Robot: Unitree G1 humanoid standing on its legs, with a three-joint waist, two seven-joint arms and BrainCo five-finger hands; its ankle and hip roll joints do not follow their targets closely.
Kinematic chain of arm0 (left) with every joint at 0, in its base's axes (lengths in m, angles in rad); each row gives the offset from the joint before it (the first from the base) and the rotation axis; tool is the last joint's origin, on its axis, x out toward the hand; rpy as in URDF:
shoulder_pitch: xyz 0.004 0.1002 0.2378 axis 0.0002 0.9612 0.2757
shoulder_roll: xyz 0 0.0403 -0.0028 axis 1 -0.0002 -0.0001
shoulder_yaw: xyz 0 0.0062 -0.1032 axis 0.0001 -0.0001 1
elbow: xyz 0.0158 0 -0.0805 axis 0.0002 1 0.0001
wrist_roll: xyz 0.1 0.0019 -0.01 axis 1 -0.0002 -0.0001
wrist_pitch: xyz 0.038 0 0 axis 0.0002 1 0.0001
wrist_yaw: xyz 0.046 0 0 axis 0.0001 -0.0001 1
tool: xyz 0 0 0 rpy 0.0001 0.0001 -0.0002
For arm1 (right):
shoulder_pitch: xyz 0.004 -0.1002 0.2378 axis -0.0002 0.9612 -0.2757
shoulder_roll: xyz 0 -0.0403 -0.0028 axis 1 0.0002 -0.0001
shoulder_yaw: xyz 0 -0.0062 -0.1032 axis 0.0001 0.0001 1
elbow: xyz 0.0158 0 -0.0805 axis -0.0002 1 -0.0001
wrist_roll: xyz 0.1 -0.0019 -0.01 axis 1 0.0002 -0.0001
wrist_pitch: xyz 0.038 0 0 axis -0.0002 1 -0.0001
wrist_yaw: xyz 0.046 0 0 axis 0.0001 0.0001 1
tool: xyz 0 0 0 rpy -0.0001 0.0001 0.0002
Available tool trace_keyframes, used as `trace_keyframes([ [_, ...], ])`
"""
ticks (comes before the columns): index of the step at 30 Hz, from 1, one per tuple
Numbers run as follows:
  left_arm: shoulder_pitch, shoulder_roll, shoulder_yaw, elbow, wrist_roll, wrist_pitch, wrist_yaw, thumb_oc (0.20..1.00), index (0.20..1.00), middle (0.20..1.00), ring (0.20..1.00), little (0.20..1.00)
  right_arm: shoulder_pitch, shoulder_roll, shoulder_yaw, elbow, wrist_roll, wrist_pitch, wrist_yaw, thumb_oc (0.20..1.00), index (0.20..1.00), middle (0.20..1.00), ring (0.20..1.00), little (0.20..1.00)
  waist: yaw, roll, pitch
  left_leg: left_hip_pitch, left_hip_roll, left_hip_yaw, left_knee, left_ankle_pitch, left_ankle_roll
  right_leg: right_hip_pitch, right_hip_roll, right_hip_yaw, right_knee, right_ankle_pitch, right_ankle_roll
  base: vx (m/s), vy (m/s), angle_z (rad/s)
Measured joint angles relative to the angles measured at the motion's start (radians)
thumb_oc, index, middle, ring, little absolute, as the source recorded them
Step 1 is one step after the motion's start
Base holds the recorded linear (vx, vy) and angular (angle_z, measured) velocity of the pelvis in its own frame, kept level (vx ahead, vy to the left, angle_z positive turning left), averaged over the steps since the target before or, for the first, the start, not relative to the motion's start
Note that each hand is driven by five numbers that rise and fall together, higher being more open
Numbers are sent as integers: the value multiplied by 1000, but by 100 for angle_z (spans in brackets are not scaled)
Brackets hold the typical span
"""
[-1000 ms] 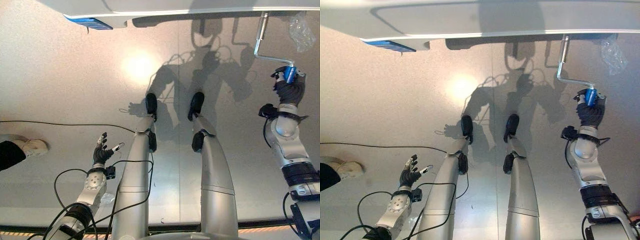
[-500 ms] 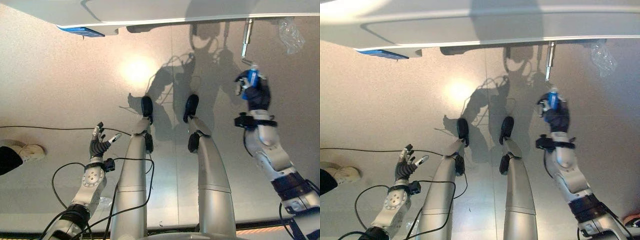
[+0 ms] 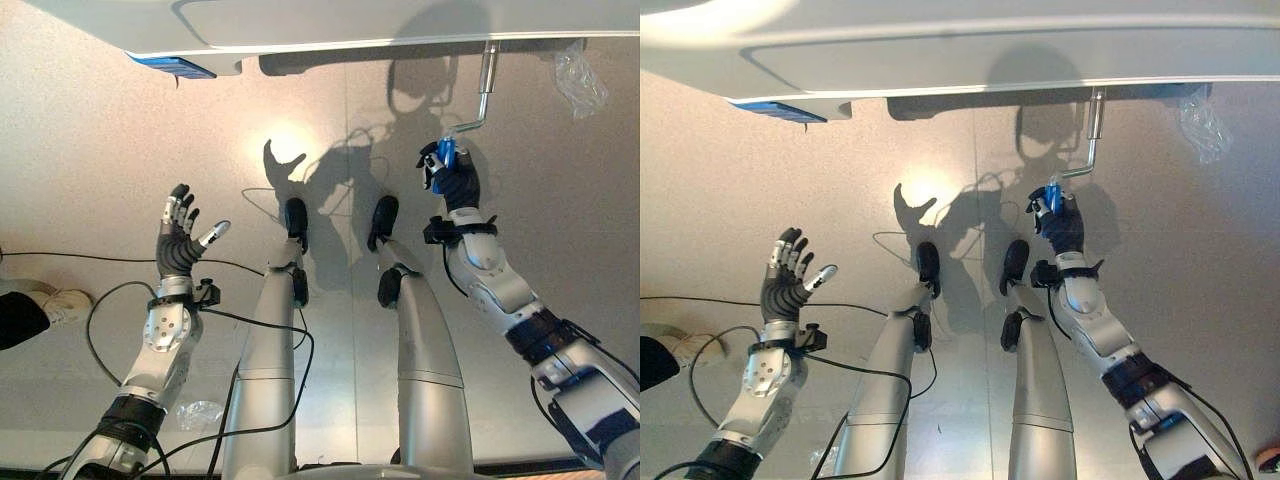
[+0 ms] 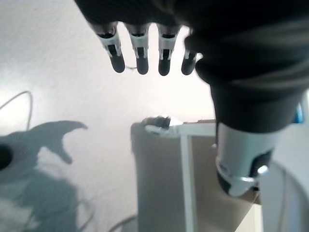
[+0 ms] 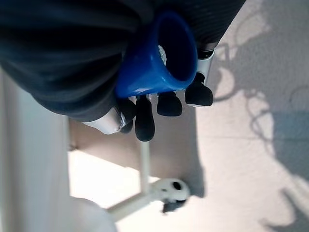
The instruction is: Raise the hospital bed
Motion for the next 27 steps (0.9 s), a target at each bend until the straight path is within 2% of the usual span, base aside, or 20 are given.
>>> trace_keyframes([
  [4,-7,39,-15,0,0,-8,-46,1000,1000,1000,1000,1000,-65,37,-1,118,-8,8,0,200,200,200,200,200,26,17,1,-2,1,-6,0,3,-4,-2,1,-6,4,-1,-5,-9,16,2],
  [8,-40,103,-84,-8,-33,-9,-140,1000,1000,1000,1000,1000,-187,89,14,371,-16,-2,5,200,200,200,200,200,40,21,1,-7,2,-8,-1,6,-7,-9,1,-8,5,0,-10,0,0,0],
  [9,-49,149,-111,-28,-52,-8,-166,1000,1000,1000,1000,1000,-233,112,22,462,-15,-11,6,200,200,200,200,200,40,22,1,-11,2,-11,0,8,-8,-11,2,-11,6,1,-11,0,0,0],
  [13,-105,220,-174,-73,-80,-9,-238,1000,1000,1000,1000,1000,-325,114,31,654,15,-3,31,200,200,200,200,200,56,35,1,-22,3,-13,6,9,-8,-19,2,-13,6,4,-12,0,0,0],
  [16,-152,280,-231,-98,-80,-9,-289,1000,1000,1000,1000,1000,-346,104,35,715,50,-6,75,200,200,200,200,200,63,37,1,-24,3,-14,8,9,-8,-19,2,-14,6,4,-12,0,0,0],
  [19,-201,329,-312,-122,-112,-5,-334,1000,1000,1000,1000,1000,-396,94,26,857,83,-9,110,200,200,200,200,200,69,46,2,-26,1,-16,9,10,-7,-20,-1,-17,10,4,-12,2,-2,2],
  [21,-205,334,-322,-124,-120,-5,-348,1000,1000,1000,1000,1000,-405,89,29,868,91,-6,116,200,200,200,200,200,69,47,1,-27,0,-16,9,10,-7,-21,-2,-17,11,3,-11,0,0,0],
  [23,-262,364,-394,-129,-156,9,-376,1000,1000,1000,1000,1000,-411,79,-13,918,117,-7,134,200,200,200,200,200,77,56,2,-32,-4,-19,10,13,-6,-25,-6,-20,15,2,-11,3,-1,4],
  [26,-263,364,-386,-143,-166,9,-389,1000,1000,1000,1000,1000,-425,77,-12,914,131,-5,134,200,200,200,200,200,69,56,2,-40,-6,-19,12,13,-5,-32,-8,-20,15,4,-10,0,0,1],
  [27,-283,367,-391,-144,-170,11,-393,1000,1000,1000,1000,1000,-409,69,-22,922,135,-5,133,200,200,200,200,200,50,56,2,-40,-4,-18,12,13,-5,-35,-8,-20,12,3,-9,19,-19,17],
])
